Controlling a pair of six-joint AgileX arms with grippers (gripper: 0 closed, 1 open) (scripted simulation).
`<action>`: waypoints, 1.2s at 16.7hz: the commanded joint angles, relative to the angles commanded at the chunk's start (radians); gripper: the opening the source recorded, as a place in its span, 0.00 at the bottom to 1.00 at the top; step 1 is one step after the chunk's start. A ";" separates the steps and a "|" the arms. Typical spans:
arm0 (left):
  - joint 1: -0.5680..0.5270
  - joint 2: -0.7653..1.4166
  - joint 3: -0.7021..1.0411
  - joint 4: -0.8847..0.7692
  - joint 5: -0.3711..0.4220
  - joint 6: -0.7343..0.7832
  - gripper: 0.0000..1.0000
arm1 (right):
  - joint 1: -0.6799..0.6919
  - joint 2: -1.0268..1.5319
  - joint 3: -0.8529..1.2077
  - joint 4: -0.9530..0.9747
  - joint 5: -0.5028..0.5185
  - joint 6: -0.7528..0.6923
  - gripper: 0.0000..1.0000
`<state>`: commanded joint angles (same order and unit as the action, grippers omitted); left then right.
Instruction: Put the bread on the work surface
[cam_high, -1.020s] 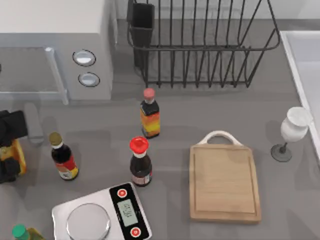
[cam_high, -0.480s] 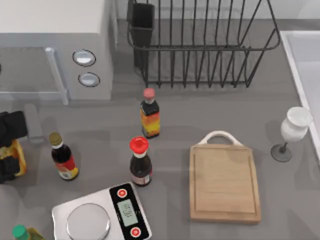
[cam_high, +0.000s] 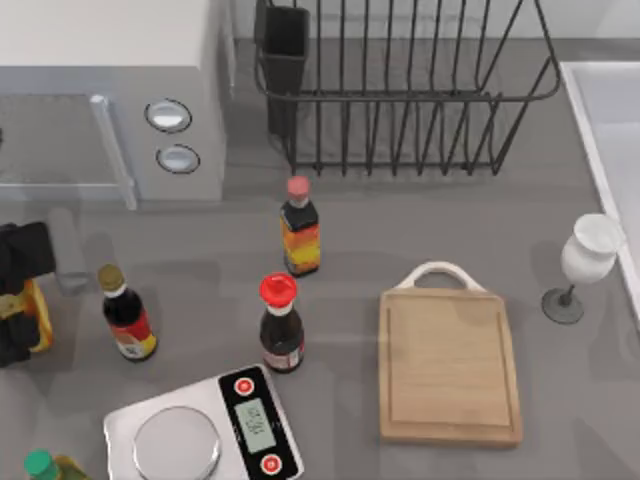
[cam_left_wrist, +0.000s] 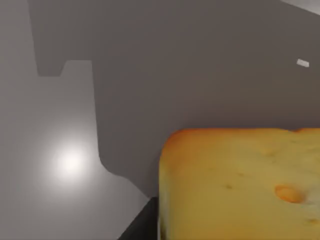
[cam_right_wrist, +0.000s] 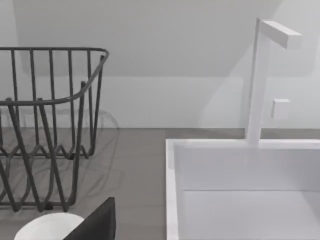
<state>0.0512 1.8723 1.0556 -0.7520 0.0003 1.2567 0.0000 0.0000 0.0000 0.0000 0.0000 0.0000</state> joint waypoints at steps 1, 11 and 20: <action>0.001 -0.001 0.002 -0.003 0.000 0.000 0.00 | 0.000 0.000 0.000 0.000 0.000 0.000 1.00; -0.003 -0.135 0.239 -0.378 -0.001 -0.004 0.00 | 0.000 0.000 0.000 0.000 0.000 0.000 1.00; -0.015 -0.143 0.260 -0.398 -0.006 -0.056 0.00 | 0.000 0.000 0.000 0.000 0.000 0.000 1.00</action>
<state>0.0361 1.7292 1.3160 -1.1504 -0.0056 1.2010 0.0000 0.0000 0.0000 0.0000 0.0000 0.0000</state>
